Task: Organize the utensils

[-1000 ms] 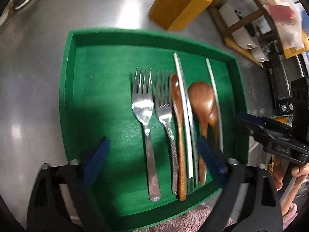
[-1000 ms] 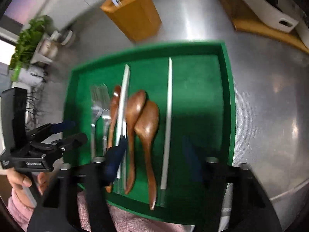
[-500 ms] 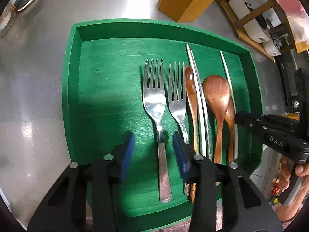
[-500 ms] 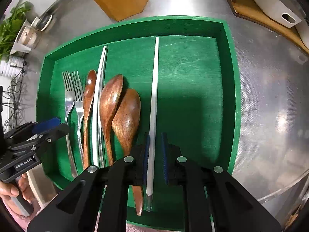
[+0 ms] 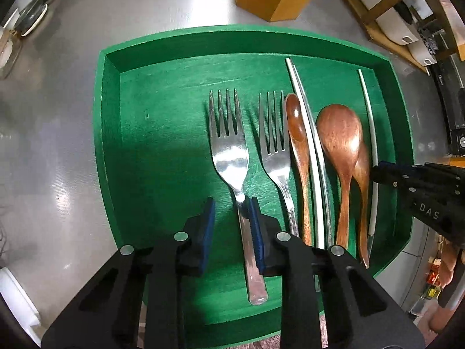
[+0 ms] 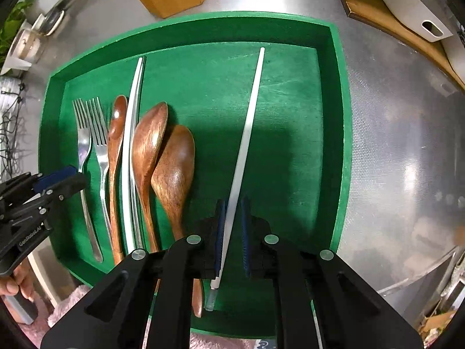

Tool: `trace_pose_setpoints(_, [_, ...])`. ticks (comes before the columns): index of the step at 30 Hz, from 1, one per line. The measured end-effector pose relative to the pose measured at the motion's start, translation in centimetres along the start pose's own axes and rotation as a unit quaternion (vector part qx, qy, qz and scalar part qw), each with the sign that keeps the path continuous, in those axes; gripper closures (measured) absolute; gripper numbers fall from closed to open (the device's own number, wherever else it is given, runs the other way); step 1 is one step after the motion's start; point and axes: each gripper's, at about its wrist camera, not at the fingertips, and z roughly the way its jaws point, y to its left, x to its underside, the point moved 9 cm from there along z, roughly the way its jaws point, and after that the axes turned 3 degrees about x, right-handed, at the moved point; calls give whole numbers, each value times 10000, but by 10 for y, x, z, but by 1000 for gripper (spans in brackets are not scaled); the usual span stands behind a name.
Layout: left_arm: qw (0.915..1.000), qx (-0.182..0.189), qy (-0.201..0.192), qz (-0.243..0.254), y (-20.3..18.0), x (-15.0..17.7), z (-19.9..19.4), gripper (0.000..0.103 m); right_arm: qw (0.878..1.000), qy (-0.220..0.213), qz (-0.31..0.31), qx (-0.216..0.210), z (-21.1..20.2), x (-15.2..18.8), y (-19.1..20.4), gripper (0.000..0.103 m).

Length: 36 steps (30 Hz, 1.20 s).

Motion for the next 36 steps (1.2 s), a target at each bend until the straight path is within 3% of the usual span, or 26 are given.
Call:
trace_pose_setpoints(4, [9997, -244, 55, 80, -8, -6, 5, 82, 9999, 97, -21, -16, 1, -8, 4, 91])
trace_pose_setpoints(7, [9993, -372, 15, 62, -12, -11, 7, 96, 9999, 110, -68, 17, 1, -12, 6, 94])
trace_pose_setpoints(20, [9983, 561, -99, -72, -3, -12, 2, 98, 9992, -160, -53, -356, 3, -6, -5, 97])
trace_pose_setpoints(28, [9935, 939, -647, -48, 3, 1, -20, 98, 9943, -689, 32, -810, -12, 12, -18, 97])
trace_pose_setpoints(36, [9796, 1063, -1691, 224, -2, -9, -57, 98, 9774, -1852, 74, -1018, -56, 11, -25, 97])
